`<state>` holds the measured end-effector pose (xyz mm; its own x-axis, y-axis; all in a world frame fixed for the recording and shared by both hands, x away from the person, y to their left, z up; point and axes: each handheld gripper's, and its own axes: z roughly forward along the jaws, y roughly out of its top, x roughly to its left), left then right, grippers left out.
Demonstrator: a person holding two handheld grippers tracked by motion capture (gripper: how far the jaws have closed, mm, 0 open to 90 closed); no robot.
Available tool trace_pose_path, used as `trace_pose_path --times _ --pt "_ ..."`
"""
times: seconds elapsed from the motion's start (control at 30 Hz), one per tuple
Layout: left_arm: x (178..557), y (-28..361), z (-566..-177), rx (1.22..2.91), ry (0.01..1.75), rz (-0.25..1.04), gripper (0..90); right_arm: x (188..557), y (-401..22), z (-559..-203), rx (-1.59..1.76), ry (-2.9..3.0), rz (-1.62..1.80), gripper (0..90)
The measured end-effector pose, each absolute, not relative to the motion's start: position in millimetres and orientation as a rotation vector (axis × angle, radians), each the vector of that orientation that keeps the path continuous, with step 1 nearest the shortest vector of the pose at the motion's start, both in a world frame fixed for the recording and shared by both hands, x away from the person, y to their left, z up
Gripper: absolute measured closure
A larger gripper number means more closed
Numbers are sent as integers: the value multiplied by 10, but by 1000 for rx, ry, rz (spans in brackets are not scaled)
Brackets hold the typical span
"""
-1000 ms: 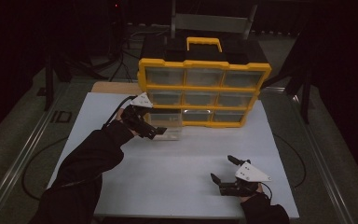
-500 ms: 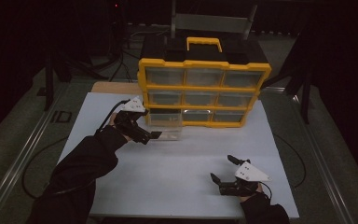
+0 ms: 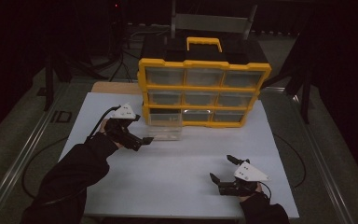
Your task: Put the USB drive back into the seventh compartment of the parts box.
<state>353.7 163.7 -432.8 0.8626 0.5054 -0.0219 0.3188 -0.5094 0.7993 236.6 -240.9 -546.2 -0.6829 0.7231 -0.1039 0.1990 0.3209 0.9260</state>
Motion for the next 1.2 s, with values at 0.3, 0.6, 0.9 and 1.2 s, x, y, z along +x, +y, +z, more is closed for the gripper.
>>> trace_pose_path --times 0.3,0.6,0.9,1.2 --pt "3437 1779 -4434 2155 623 272 4 2359 -2405 -5467 814 2082 1350 95" --pt "3317 1900 -4511 2139 631 276 4 2359 -2409 -5461 812 2077 1354 96" --pt "3188 2011 -4602 2136 644 287 3 2361 -2396 -5463 803 2084 1344 96" --pt "3043 2153 -4741 2121 658 296 4 2371 -2376 -5466 798 2091 1348 96"
